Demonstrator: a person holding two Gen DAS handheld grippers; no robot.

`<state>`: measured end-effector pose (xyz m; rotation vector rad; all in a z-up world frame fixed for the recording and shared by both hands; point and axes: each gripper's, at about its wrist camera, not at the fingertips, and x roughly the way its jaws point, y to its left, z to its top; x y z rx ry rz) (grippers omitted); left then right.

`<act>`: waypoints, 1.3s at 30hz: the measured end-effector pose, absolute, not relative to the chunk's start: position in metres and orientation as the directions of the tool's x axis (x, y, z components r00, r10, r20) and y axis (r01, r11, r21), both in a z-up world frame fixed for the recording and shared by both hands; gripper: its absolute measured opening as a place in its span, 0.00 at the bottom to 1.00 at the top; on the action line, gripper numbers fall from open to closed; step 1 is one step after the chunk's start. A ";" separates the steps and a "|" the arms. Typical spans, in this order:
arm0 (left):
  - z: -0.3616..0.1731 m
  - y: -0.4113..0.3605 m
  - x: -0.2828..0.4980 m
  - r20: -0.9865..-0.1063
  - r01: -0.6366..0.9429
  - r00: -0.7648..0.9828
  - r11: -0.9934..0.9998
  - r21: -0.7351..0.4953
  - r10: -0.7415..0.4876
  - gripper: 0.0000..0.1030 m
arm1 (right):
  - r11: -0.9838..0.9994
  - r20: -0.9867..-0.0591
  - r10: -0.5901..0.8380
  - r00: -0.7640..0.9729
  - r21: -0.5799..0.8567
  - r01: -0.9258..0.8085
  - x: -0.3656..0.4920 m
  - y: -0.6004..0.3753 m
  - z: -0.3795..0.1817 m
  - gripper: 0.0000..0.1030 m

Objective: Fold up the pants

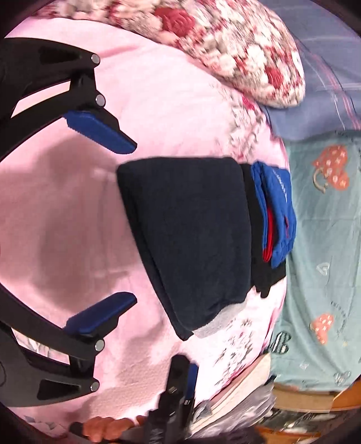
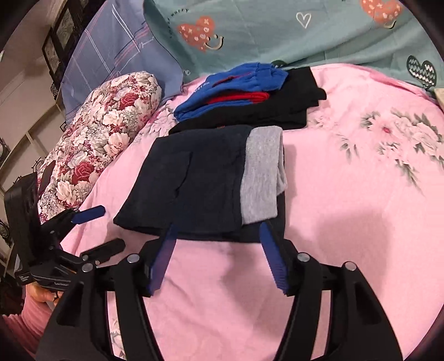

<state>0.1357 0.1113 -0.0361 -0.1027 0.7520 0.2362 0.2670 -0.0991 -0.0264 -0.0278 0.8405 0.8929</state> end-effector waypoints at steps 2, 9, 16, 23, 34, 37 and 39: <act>-0.036 0.110 0.130 -0.691 -0.272 0.700 0.962 -0.026 0.179 0.98 | 0.671 -0.650 0.652 0.390 0.255 -0.696 0.251 -0.103 -0.024 0.73; -0.039 0.105 0.114 -0.705 -0.318 0.681 0.947 -0.041 0.198 0.98 | 0.692 -0.623 0.625 0.470 0.165 -0.703 0.216 -0.114 -0.020 0.96; -0.040 0.091 0.109 -0.696 -0.312 0.677 0.950 0.024 0.239 0.98 | 0.717 -0.675 0.568 0.470 0.126 -0.686 0.209 -0.115 -0.032 0.99; -0.047 0.085 0.115 -0.706 -0.276 0.671 0.960 0.043 0.225 0.98 | 0.728 -0.667 0.520 0.534 0.018 -0.685 0.196 -0.112 -0.034 0.99; -0.052 0.079 0.120 -0.723 -0.250 0.656 0.966 0.065 0.218 0.98 | 0.745 -0.704 0.481 0.522 0.016 -0.667 0.203 -0.111 -0.041 0.99; -0.050 0.079 0.118 -0.714 -0.254 0.666 0.965 0.059 0.219 0.98 | 0.747 -0.707 0.479 0.520 0.018 -0.664 0.203 -0.112 -0.041 0.99; -0.049 0.080 0.116 -0.709 -0.255 0.671 0.965 0.056 0.218 0.98 | 0.747 -0.707 0.478 0.521 0.015 -0.665 0.203 -0.112 -0.042 0.99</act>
